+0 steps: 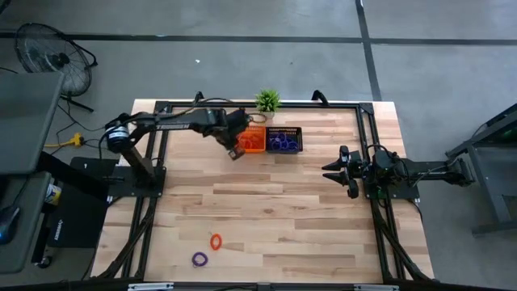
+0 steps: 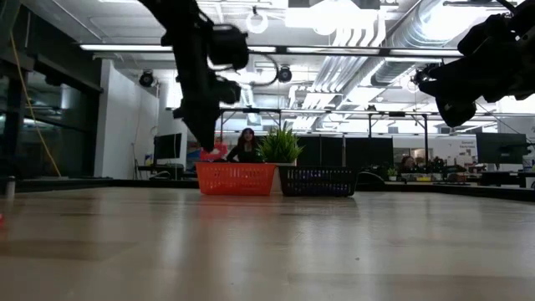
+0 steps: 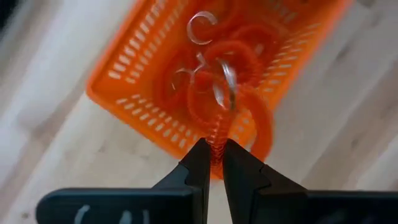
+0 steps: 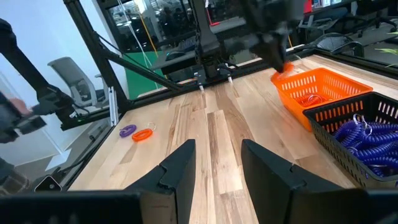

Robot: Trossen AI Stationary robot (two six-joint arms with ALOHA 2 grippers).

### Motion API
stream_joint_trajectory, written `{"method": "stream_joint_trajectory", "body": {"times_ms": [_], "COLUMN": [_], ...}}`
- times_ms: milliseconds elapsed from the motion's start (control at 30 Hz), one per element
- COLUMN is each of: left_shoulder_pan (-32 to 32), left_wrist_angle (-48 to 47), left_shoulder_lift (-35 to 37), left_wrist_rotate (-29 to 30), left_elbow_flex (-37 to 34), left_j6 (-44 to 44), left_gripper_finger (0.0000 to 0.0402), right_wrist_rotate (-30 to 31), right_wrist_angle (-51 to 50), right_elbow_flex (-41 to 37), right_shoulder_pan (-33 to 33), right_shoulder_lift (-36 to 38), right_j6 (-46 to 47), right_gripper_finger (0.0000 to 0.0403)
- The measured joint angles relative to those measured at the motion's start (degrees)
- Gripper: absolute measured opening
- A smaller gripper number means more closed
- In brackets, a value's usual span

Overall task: Sort spring keychains into baskets
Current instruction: Put the orange spring keychain into the orange basket

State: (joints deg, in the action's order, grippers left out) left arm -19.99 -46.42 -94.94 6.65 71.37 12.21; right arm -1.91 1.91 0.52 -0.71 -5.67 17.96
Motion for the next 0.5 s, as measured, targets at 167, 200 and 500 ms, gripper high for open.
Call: {"method": "stream_joint_trajectory", "body": {"times_ms": [167, 200, 500], "left_shoulder_pan": [-4.69, -5.25, -6.30], "left_wrist_angle": [3.45, 2.77, -1.65], "left_shoulder_lift": [-3.58, -4.67, -13.94], "left_wrist_rotate": [-3.81, -4.08, -5.62], "left_elbow_flex": [1.63, 2.39, 14.32], "left_j6": [4.05, 4.75, 6.10], "left_gripper_finger": [0.0028, 0.0028, 0.0028], "right_wrist_rotate": [0.00, 0.00, 0.00], "right_wrist_angle": [0.00, 0.00, 0.00], "right_elbow_flex": [0.01, 0.01, -0.01], "right_shoulder_pan": [0.00, -0.02, 0.00], "right_shoulder_lift": [0.00, 0.02, 0.00], "right_j6": [0.00, 0.00, 0.00], "right_gripper_finger": [0.0124, 0.0124, 0.0124]}}
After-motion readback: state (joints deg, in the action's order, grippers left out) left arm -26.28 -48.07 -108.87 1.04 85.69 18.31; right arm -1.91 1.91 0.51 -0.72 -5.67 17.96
